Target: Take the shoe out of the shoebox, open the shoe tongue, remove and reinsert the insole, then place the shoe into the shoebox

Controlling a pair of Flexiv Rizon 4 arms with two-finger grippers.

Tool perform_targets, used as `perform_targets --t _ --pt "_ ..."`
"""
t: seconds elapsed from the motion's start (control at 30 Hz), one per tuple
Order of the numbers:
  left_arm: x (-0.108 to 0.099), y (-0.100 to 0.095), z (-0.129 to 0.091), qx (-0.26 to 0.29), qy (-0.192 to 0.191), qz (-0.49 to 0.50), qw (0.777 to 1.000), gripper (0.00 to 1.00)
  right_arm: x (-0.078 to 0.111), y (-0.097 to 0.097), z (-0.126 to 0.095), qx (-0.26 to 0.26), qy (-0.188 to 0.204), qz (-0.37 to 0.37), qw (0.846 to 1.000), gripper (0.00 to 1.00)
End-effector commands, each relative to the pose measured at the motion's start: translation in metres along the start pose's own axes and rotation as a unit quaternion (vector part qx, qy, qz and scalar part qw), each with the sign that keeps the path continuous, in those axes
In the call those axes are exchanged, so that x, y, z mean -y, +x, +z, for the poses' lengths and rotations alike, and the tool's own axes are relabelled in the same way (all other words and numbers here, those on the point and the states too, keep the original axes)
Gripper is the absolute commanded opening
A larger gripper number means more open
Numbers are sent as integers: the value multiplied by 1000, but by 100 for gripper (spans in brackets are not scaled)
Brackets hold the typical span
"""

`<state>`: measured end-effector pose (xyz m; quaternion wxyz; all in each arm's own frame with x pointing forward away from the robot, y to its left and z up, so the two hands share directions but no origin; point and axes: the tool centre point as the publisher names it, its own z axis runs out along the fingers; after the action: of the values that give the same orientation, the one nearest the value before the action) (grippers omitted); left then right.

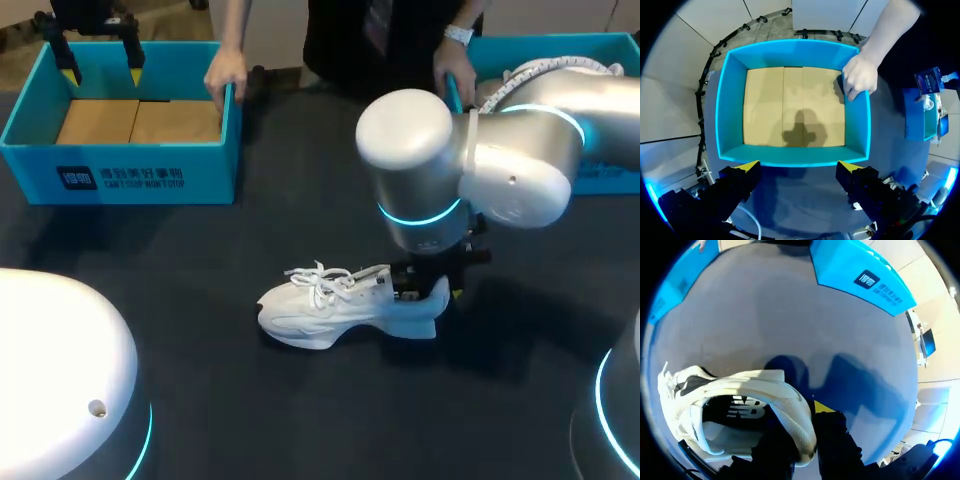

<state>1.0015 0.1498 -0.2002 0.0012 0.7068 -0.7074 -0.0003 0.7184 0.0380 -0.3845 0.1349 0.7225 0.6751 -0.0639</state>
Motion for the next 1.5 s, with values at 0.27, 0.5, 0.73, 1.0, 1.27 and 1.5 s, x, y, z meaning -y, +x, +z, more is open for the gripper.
perform_targets --t 0.27,0.5,0.73,1.0,1.27,1.5 --pt "0 0 0 0 0 0 1000 100 7 3 12 -17 12 22 1000 100" --pt "0 0 0 0 0 0 1000 100 6 -11 -22 -45 0 33 998 100" --pt "0 0 0 0 0 0 1000 100 -1 -25 -68 -53 -26 2 998 100" --pt "0 0 0 0 0 0 1000 100 -8 -30 -101 -106 -97 -136 980 100" --pt "0 0 0 0 0 0 1000 100 -11 -23 -121 -97 -125 -360 920 100" --pt "0 0 0 0 0 0 1000 100 -11 -23 -121 -97 -125 -360 920 100"
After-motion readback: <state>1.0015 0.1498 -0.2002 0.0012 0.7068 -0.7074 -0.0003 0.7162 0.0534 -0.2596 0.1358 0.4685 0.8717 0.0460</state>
